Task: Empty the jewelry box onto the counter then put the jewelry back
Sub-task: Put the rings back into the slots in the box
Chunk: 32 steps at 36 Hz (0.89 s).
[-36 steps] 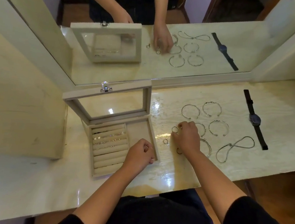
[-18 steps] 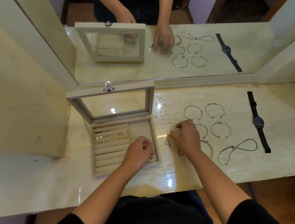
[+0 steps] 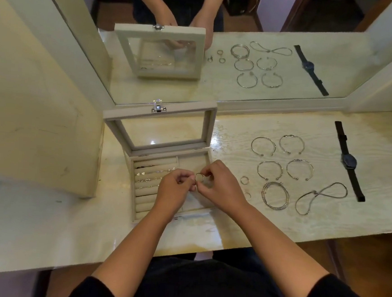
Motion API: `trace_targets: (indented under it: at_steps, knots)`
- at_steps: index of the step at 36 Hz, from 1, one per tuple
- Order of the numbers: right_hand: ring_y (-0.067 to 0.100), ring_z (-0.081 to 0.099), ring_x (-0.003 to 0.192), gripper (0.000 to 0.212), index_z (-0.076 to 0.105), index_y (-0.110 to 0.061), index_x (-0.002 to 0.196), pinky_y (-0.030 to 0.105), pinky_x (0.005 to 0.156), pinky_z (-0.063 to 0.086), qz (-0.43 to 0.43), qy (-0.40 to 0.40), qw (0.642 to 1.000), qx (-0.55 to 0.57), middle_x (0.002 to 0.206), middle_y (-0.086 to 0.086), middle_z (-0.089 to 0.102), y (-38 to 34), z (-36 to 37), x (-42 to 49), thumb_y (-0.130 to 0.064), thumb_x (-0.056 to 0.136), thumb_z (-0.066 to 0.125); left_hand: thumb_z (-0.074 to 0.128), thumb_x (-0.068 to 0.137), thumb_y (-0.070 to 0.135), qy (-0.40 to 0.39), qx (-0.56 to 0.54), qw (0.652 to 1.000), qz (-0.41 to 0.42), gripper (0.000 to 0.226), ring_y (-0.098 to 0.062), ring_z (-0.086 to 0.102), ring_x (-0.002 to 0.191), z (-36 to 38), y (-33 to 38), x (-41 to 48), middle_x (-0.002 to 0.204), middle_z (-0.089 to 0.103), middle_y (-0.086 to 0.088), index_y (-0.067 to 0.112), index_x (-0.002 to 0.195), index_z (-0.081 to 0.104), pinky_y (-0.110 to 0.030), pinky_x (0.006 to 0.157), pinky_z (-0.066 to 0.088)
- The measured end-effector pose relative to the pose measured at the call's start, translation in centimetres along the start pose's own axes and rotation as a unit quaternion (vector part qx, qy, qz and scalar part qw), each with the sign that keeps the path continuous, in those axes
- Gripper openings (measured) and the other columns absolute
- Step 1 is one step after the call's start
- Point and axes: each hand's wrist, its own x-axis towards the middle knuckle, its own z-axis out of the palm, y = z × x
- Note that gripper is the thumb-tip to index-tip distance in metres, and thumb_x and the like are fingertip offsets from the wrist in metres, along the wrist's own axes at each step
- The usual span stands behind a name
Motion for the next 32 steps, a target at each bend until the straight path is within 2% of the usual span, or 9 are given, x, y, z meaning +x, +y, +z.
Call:
trace_targets:
  at_steps: [4, 9, 11, 14, 17, 22, 25, 29, 32]
  knots:
    - [0.008, 0.047, 0.081, 0.028, 0.060, -0.004, 0.099, 0.023, 0.074, 0.041, -0.029, -0.030, 0.999, 0.016, 0.097, 0.005, 0.055, -1.2, 1.0, -0.3, -0.020, 0.078, 0.070, 0.056, 0.087, 0.003, 0.007, 0.002, 1.000, -0.001, 0.009, 0.006, 0.056, 0.048, -1.3, -0.7, -0.4, 0.065, 0.059, 0.000, 0.010, 0.085, 0.061, -0.004, 0.045, 0.038]
    - [0.010, 0.049, 0.077, 0.020, 0.061, -0.005, 0.099, 0.024, 0.074, 0.044, -0.030, -0.089, 0.995, 0.040, 0.089, 0.000, 0.051, -2.5, 2.4, -0.3, -0.015, 0.082, 0.067, 0.057, 0.087, 0.000, 0.031, -0.011, 0.999, -0.016, 0.010, 0.007, 0.059, 0.047, -3.6, -1.8, -0.9, 0.066, 0.060, -0.001, 0.008, 0.082, 0.061, -0.003, 0.043, 0.038]
    - [0.012, 0.051, 0.076, 0.014, 0.063, -0.005, 0.096, 0.020, 0.072, 0.043, -0.031, -0.104, 0.993, 0.046, 0.088, 0.004, 0.056, -2.9, 3.1, -0.2, -0.010, 0.083, 0.064, 0.057, 0.086, 0.001, 0.045, -0.010, 0.999, -0.020, 0.012, 0.008, 0.059, 0.048, -4.7, -2.3, -1.1, 0.068, 0.061, -0.001, 0.010, 0.079, 0.061, -0.003, 0.044, 0.039]
    - [0.009, 0.048, 0.070, 0.008, 0.066, -0.006, 0.091, 0.006, 0.061, 0.036, -0.023, -0.119, 0.991, 0.055, 0.082, -0.001, 0.055, -3.5, 4.1, 0.2, -0.009, 0.084, 0.063, 0.059, 0.085, 0.001, 0.071, -0.007, 0.997, -0.027, 0.015, 0.005, 0.059, 0.050, -6.1, -3.0, -1.4, 0.070, 0.063, -0.001, 0.013, 0.076, 0.062, -0.005, 0.047, 0.041]
    - [-0.001, 0.044, 0.062, 0.006, 0.067, -0.007, 0.088, 0.003, 0.058, 0.035, -0.010, -0.136, 0.988, 0.077, 0.078, -0.004, 0.055, -4.0, 5.2, 0.4, -0.008, 0.084, 0.063, 0.058, 0.084, -0.001, 0.083, -0.005, 0.996, -0.031, 0.015, 0.004, 0.059, 0.052, -7.2, -3.4, -1.7, 0.069, 0.062, -0.003, 0.012, 0.076, 0.062, -0.005, 0.050, 0.042]
    - [-0.005, 0.044, 0.062, 0.007, 0.068, -0.007, 0.089, 0.002, 0.058, 0.035, -0.007, -0.156, 0.984, 0.087, 0.077, -0.005, 0.056, -4.9, 6.7, 0.6, -0.008, 0.083, 0.063, 0.059, 0.083, -0.002, 0.093, -0.005, 0.995, -0.024, 0.019, -0.005, 0.060, 0.063, -8.6, -3.8, -2.4, 0.068, 0.063, -0.002, 0.014, 0.072, 0.061, -0.005, 0.054, 0.043]
    - [0.002, 0.046, 0.062, 0.007, 0.067, -0.007, 0.089, 0.004, 0.057, 0.034, -0.016, -0.166, 0.983, 0.078, 0.076, -0.004, 0.056, -5.4, 7.2, 0.7, -0.008, 0.083, 0.063, 0.059, 0.082, -0.003, 0.099, 0.008, 0.995, -0.019, 0.022, -0.006, 0.060, 0.066, -9.1, -4.0, -2.7, 0.068, 0.063, -0.001, 0.015, 0.070, 0.061, -0.010, 0.060, 0.045]
    - [0.012, 0.050, 0.072, 0.009, 0.063, -0.009, 0.091, 0.024, 0.067, 0.042, -0.059, -0.194, 0.979, 0.027, 0.080, 0.000, 0.060, -6.1, 7.4, 0.9, -0.012, 0.084, 0.059, 0.058, 0.083, -0.003, 0.102, 0.031, 0.994, -0.011, 0.021, -0.003, 0.060, 0.066, -9.7, -4.3, -2.7, 0.070, 0.063, 0.000, 0.015, 0.072, 0.060, -0.003, 0.057, 0.043]
    - [0.013, 0.052, 0.075, 0.010, 0.061, -0.009, 0.092, 0.029, 0.070, 0.044, -0.075, -0.204, 0.976, 0.000, 0.087, 0.004, 0.064, -6.6, 7.5, 1.0, -0.014, 0.084, 0.058, 0.059, 0.083, -0.001, 0.107, 0.038, 0.993, -0.009, 0.022, -0.004, 0.060, 0.068, -10.1, -4.5, -2.5, 0.069, 0.064, 0.003, 0.018, 0.071, 0.060, -0.006, 0.060, 0.044]
